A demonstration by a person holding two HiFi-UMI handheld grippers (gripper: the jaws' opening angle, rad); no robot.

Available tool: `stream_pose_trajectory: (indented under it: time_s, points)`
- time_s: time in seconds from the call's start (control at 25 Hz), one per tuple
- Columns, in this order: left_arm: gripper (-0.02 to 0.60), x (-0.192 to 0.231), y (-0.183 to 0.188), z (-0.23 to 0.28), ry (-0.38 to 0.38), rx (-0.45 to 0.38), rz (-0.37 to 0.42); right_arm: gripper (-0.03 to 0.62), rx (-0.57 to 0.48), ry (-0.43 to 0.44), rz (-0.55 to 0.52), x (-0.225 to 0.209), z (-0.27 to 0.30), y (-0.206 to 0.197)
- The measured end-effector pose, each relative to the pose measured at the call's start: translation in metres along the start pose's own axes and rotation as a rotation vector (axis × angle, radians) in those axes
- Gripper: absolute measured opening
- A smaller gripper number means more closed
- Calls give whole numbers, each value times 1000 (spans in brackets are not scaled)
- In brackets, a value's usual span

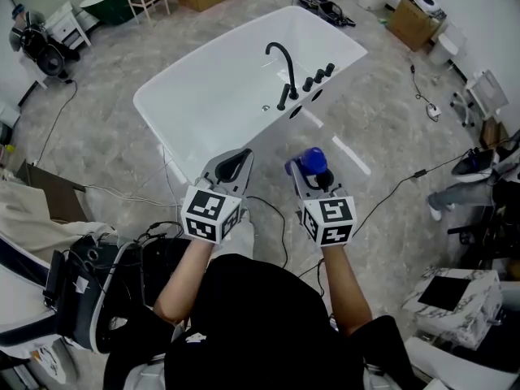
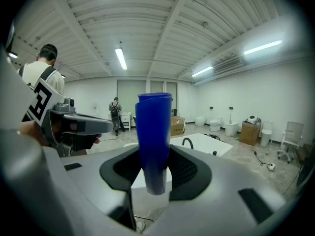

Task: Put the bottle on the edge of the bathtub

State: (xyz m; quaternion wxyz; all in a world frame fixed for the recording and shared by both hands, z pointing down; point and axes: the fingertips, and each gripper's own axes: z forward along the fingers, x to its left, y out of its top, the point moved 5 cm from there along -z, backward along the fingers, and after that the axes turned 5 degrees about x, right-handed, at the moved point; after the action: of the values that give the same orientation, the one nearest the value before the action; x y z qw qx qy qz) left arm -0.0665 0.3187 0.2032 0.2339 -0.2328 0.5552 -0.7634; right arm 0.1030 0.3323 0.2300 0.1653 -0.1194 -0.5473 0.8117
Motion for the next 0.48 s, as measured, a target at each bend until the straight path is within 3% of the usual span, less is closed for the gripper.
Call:
stream_pose_trajectory:
  time_s: [0.48]
  points:
    - [15,97,31,63,-15,24,-24,163,31,1,9,-12,109,49]
